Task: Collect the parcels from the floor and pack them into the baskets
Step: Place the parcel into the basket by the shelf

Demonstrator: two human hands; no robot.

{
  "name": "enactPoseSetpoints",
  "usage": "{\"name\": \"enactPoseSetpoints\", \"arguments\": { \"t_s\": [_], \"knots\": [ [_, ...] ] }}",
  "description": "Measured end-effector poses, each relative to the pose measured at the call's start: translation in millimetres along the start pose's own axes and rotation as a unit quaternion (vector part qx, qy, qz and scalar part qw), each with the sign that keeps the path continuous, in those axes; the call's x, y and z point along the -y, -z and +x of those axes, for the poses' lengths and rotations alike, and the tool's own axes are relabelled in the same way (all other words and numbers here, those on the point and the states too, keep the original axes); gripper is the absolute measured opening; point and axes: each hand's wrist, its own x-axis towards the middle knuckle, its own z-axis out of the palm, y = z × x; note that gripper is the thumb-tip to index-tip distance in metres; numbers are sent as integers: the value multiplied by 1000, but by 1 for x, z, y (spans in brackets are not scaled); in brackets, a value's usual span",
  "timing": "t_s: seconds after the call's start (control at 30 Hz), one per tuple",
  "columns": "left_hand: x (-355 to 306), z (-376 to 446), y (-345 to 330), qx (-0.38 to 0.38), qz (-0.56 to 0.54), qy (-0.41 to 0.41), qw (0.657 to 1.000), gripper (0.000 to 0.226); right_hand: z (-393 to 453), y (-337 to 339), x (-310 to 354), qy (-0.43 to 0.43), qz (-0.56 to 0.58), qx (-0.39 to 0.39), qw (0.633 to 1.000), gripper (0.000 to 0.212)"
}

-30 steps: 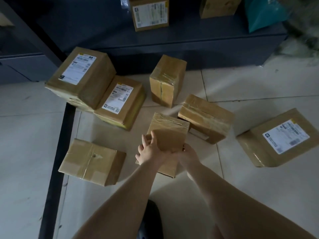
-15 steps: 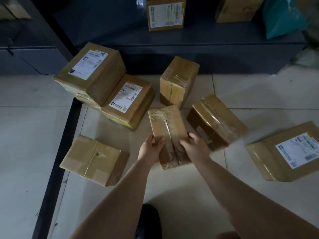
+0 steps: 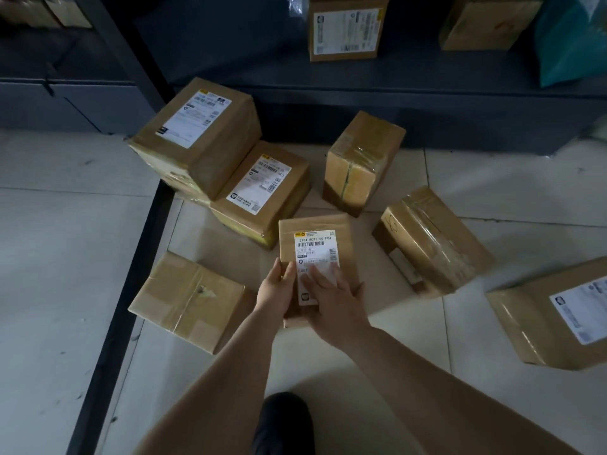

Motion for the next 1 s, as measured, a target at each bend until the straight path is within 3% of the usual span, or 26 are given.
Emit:
{"name": "enactPoseSetpoints", "arguments": {
  "t_s": [0.1, 0.2, 0.27, 0.37, 0.47, 0.73, 0.8, 0.87, 0.93, 0.97, 1.0],
  "knots": [
    [1, 3, 0, 7, 54, -42, 998, 39, 7, 16, -16, -1, 72, -130, 989, 51],
    [-4, 8, -4, 21, 63, -45, 997, 46, 18, 44, -52, -76, -21, -244, 967, 59],
    [-9, 12, -10, 32, 66, -48, 996, 47, 27, 65, -81, -162, -100, -228, 955, 75],
    [-13, 18, -20, 31, 76, -60, 995, 48, 29, 84, -120, -271, -139, -139, 942, 93],
    [-17, 24, -29, 8, 108, -76, 991, 48, 20, 83, -140, -302, -100, -96, 943, 102],
    [-27, 33, -37, -37, 188, -109, 975, 46, -7, 88, -172, -365, -70, -132, 919, 102],
    [-28, 35, -37, -35, 193, -107, 975, 45, -11, 91, -179, -384, -4, -148, 911, 102],
    [-28, 35, -38, -35, 191, -106, 975, 44, -16, 94, -182, -363, 195, -208, 887, 91],
    [-27, 35, -40, -38, 193, -113, 974, 41, -23, 97, -180, -275, 454, -277, 801, 58],
    [-28, 33, -40, -35, 190, -112, 975, 40, -26, 98, -176, -237, 539, -283, 757, 43],
    [-29, 32, -40, -27, 176, -105, 978, 39, -27, 100, -171, -205, 586, -270, 736, 35]
  ]
}}
